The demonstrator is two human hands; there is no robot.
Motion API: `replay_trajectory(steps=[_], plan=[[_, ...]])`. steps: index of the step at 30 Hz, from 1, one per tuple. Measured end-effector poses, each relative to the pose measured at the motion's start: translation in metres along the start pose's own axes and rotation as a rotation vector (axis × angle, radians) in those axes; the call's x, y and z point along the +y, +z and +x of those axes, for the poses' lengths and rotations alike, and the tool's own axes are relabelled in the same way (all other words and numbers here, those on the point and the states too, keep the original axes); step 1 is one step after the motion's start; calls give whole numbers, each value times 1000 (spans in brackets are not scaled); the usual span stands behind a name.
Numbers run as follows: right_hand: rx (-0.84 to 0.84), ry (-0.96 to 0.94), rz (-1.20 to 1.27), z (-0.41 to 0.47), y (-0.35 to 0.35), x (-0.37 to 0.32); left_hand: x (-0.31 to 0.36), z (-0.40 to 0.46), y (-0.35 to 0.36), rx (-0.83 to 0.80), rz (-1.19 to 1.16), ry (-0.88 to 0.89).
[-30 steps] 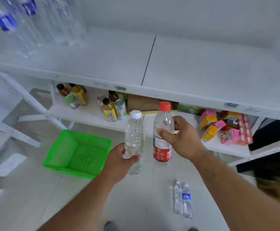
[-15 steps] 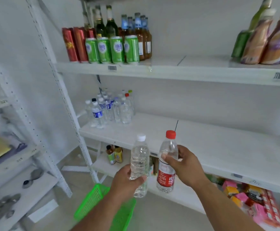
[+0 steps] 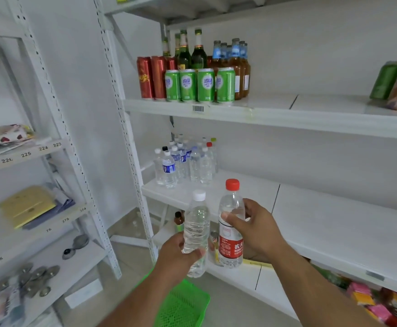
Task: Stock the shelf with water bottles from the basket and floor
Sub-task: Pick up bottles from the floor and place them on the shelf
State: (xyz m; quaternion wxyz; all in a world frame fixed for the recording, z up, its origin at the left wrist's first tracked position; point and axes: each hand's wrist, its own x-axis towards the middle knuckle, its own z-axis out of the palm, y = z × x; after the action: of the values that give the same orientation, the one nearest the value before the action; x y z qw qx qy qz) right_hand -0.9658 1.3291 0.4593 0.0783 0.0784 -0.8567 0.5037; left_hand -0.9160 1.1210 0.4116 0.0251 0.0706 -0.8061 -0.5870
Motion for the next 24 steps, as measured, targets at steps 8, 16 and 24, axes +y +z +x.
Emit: replay_trajectory(steps=[8,16,24], plan=[[53,67,-36,28,78,-39,-27,60,-75,-75,-59,58],[109,140,-70,64,143,-60,-57,117,-133,-135,-92,39],[114,173,-71,121,167,-53,-62,177,-140,-142,-94,40]])
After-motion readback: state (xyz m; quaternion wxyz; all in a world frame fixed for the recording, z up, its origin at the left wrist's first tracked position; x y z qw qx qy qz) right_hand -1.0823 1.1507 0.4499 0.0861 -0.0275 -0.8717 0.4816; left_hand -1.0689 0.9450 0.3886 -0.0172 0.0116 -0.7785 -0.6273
